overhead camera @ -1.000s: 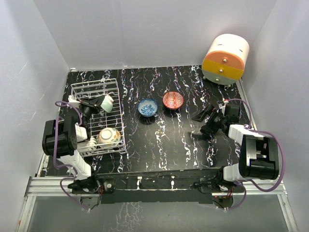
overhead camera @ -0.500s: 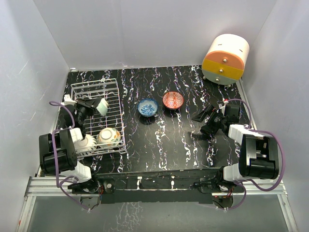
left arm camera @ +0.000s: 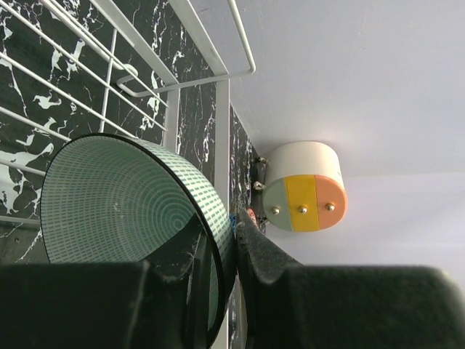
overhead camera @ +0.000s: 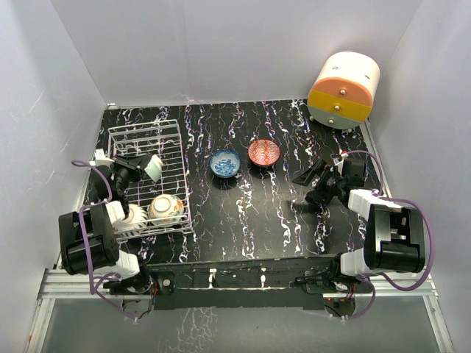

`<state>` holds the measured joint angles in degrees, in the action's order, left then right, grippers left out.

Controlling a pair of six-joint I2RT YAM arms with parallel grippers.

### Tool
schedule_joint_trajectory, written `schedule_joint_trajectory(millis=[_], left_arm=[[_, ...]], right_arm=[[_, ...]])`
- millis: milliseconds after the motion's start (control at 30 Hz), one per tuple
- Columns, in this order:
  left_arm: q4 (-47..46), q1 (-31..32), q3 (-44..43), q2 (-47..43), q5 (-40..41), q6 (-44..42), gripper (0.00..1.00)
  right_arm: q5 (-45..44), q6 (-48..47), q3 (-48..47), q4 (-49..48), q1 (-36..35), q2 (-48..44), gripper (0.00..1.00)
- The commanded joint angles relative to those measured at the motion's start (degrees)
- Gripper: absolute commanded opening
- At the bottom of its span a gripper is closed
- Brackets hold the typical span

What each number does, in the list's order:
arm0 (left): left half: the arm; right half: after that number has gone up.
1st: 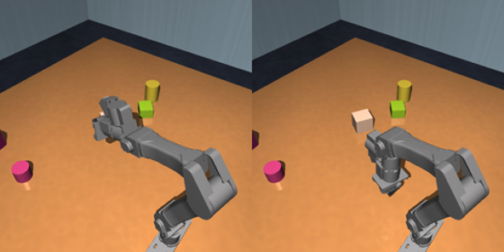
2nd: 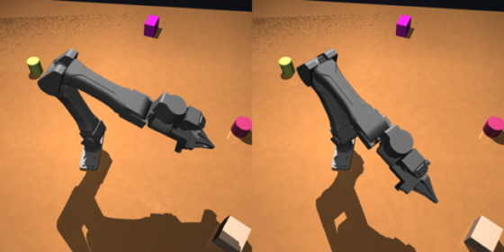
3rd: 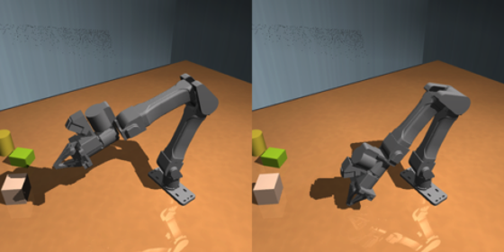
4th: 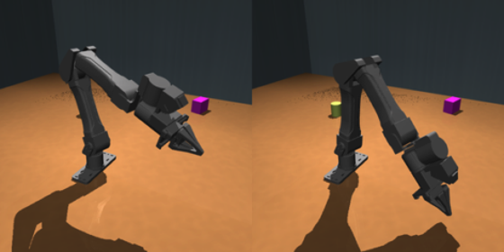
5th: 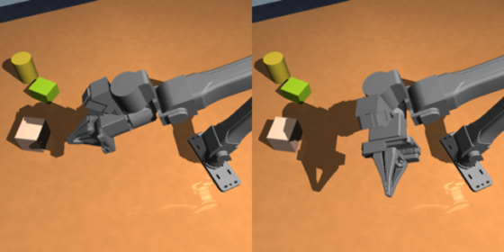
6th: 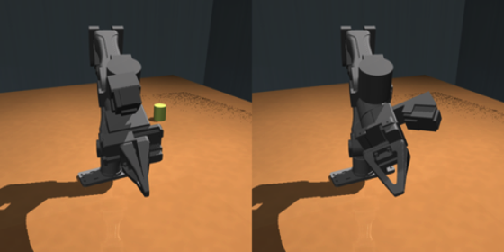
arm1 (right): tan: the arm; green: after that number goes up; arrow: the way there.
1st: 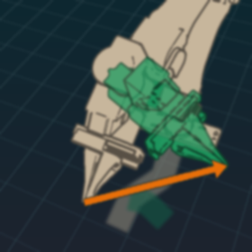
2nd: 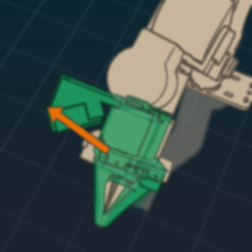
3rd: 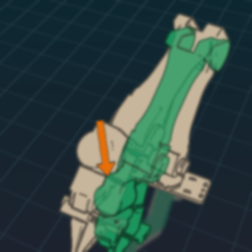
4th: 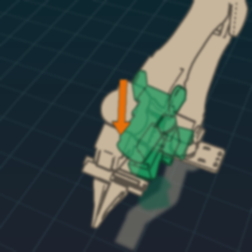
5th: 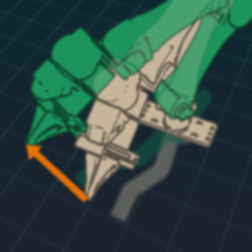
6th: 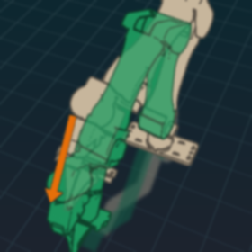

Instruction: Load the bowls into the dish rack

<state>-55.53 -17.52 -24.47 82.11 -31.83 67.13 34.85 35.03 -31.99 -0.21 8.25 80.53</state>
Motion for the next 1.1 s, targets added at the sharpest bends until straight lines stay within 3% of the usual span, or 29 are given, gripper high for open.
schedule_joint_trajectory(millis=[0, 133, 300, 600, 1067], left_arm=[[-2.67, -0.32, -2.21, 0.10, -2.37, 3.05, 0.00], [-1.30, -0.27, -8.68, 1.48, -3.36, 3.76, 0.00], [-6.07, 0.68, -12.72, 6.90, -3.50, 6.81, 0.00], [-10.95, 6.99, -18.31, 15.86, -1.11, 8.19, 0.00], [-32.05, 7.67, -16.34, 29.44, -1.26, 18.55, 0.00]], right_arm=[[0.15, -0.59, -0.35, -2.60, -0.24, -0.90, 0.98], [0.05, -0.52, -0.37, -2.76, -0.20, -0.67, 0.98], [-0.25, -0.48, -0.36, -2.87, -0.25, -0.52, 0.98], [-0.60, -0.77, -0.92, -2.44, -0.24, -0.11, 0.98], [-0.46, -0.71, -0.44, -3.22, -0.24, 0.77, 0.98]])
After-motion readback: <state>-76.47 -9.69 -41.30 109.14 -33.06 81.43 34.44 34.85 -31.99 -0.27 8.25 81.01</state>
